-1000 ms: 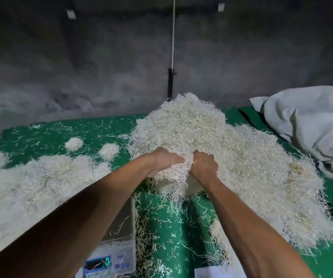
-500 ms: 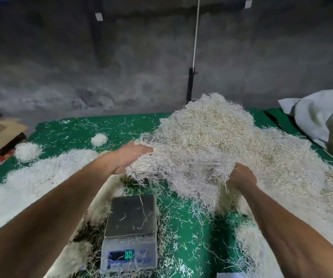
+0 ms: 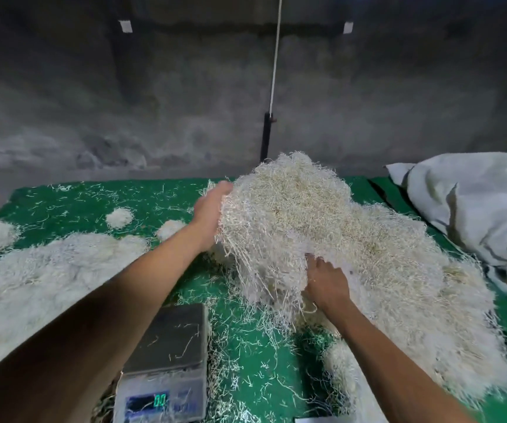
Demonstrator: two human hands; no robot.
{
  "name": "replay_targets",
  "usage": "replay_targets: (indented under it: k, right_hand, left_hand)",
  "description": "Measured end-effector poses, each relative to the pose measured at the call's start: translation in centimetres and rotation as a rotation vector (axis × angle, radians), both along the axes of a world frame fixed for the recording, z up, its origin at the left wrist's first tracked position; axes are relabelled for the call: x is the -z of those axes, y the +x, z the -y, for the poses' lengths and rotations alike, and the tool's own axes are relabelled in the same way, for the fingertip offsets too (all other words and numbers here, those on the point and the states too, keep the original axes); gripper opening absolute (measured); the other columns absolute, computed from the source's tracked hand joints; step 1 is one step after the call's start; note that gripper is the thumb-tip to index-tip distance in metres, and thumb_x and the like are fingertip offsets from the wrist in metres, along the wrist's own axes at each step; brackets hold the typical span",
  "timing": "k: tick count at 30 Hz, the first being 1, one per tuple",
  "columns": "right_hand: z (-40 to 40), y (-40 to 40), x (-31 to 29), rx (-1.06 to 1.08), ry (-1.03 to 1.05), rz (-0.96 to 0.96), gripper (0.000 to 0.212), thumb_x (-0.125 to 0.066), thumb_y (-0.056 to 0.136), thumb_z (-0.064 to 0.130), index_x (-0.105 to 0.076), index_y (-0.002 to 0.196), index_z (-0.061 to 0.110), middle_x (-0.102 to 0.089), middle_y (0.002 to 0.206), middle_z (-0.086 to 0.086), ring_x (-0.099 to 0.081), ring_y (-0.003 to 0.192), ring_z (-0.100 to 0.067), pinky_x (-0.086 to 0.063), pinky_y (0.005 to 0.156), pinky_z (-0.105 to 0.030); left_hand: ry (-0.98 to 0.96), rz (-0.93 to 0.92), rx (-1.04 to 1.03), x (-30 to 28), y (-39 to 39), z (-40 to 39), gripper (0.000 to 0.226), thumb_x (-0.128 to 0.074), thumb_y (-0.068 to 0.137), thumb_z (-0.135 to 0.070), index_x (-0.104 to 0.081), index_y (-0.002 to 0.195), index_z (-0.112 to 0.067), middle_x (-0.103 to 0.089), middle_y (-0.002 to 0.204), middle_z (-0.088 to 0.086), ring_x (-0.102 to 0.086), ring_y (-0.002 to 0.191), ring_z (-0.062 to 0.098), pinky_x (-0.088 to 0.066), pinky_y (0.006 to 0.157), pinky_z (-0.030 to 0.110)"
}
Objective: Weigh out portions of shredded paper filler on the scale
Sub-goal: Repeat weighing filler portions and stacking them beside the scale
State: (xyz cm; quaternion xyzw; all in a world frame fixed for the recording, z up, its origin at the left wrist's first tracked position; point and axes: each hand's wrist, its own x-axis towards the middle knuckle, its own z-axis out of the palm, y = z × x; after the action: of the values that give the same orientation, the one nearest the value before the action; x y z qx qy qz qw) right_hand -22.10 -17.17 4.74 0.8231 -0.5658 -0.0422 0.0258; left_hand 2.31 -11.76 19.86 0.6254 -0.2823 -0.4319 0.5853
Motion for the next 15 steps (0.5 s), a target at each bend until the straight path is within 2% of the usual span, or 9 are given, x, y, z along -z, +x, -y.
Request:
replay_targets:
  k: [3, 6, 7, 9, 10, 12, 13, 14, 15]
  right_hand:
    - [-2.0, 0.1, 1.1, -0.037, 0.243, -0.080, 0.071, -0.069, 0.092, 0.029, -0.031, 0.150, 0.012, -0.054, 0.140, -0.014, -0.054, 0.127, -0.032, -0.042, 0.109, -0.047]
    - [-2.9, 2.0, -1.4, -0.028, 0.516, -0.001, 0.063, -0.074, 0.091, 0.023, -0.043, 0.146, 0.016, -0.056, 0.141, -0.010, -0.057, 0.125, -0.030, -0.048, 0.104, -0.041]
    - [-3.1, 3.0, -3.2, -0.053, 0.507, -0.023, 0.058, -0.076, 0.089, 0.021, -0.049, 0.140, 0.015, -0.060, 0.137, -0.009, -0.060, 0.120, -0.028, -0.051, 0.099, -0.040]
    - [-3.7, 5.2, -7.2, -0.093, 0.254, 0.001, 0.027, -0.068, 0.095, 0.020, -0.060, 0.120, 0.012, -0.066, 0.119, -0.009, -0.065, 0.100, -0.027, -0.052, 0.079, -0.036]
    - [-4.1, 6.2, -8.9, -0.088, 0.091, 0.099, 0.017, -0.060, 0.100, 0.024, -0.062, 0.111, 0.011, -0.067, 0.106, -0.009, -0.065, 0.090, -0.027, -0.047, 0.071, -0.033]
    - [-5.4, 8.4, -11.5, -0.074, -0.081, 0.565, 0.036, -0.045, 0.107, 0.040, -0.066, 0.105, 0.011, -0.063, 0.082, -0.004, -0.066, 0.078, -0.024, -0.041, 0.065, -0.029]
    - [-6.5, 9.7, -12.5, -0.082, 0.015, 0.904, 0.047, -0.038, 0.107, 0.050, -0.066, 0.112, 0.013, -0.065, 0.084, -0.002, -0.066, 0.080, -0.020, -0.045, 0.069, -0.029]
    - [-7.7, 11.4, -13.2, -0.074, 0.253, 1.202, 0.055, -0.033, 0.105, 0.059, -0.062, 0.126, 0.016, -0.068, 0.101, 0.000, -0.066, 0.092, -0.017, -0.050, 0.080, -0.032]
    - [-9.0, 13.1, -13.5, -0.041, 0.585, 1.418, 0.062, -0.031, 0.103, 0.064, -0.053, 0.141, 0.021, -0.064, 0.122, 0.001, -0.064, 0.108, -0.017, -0.051, 0.092, -0.039]
  left_hand:
    - [-0.072, -0.119, 0.003, -3.0, 1.6, -0.1, 0.089, -0.068, 0.074, -0.068, -0.036, 0.152, -0.040, -0.029, 0.164, 0.001, -0.033, 0.145, 0.024, -0.022, 0.119, 0.058]
    - [-0.092, -0.157, -0.053, -4.5, 3.0, -1.0, 0.094, -0.056, 0.079, -0.079, -0.020, 0.158, -0.043, -0.016, 0.168, -0.001, -0.021, 0.152, 0.029, -0.014, 0.120, 0.061]
    - [-0.099, -0.161, -0.083, -4.7, 3.4, -1.5, 0.091, -0.051, 0.083, -0.079, -0.017, 0.159, -0.043, -0.012, 0.169, -0.002, -0.016, 0.153, 0.027, -0.012, 0.120, 0.060]
    - [-0.096, -0.202, -0.134, -4.5, 4.3, -2.6, 0.088, -0.047, 0.086, -0.077, -0.016, 0.160, -0.039, -0.013, 0.169, 0.000, -0.017, 0.153, 0.027, -0.012, 0.120, 0.059]
    - [-0.073, -0.239, -0.134, -4.2, 4.9, -3.3, 0.087, -0.048, 0.086, -0.074, -0.022, 0.159, -0.035, -0.020, 0.167, 0.003, -0.023, 0.151, 0.029, -0.017, 0.121, 0.058]
    - [-0.076, -0.361, -0.017, -3.5, 5.7, -4.9, 0.068, -0.046, 0.089, -0.062, -0.053, 0.141, -0.017, -0.051, 0.145, 0.014, -0.054, 0.128, 0.030, -0.042, 0.108, 0.054]
    - [-0.115, -0.432, 0.061, -3.1, 5.7, -6.1, 0.052, -0.043, 0.093, -0.053, -0.062, 0.117, -0.012, -0.061, 0.122, 0.016, -0.064, 0.106, 0.029, -0.053, 0.091, 0.046]
    - [-0.147, -0.501, 0.111, -2.6, 5.5, -7.2, 0.040, -0.040, 0.095, -0.045, -0.062, 0.101, -0.013, -0.063, 0.106, 0.015, -0.065, 0.090, 0.027, -0.056, 0.079, 0.040]
    - [-0.161, -0.556, 0.136, -1.9, 5.2, -8.2, 0.036, -0.039, 0.096, -0.040, -0.062, 0.099, -0.013, -0.063, 0.101, 0.016, -0.063, 0.089, 0.028, -0.055, 0.078, 0.040]
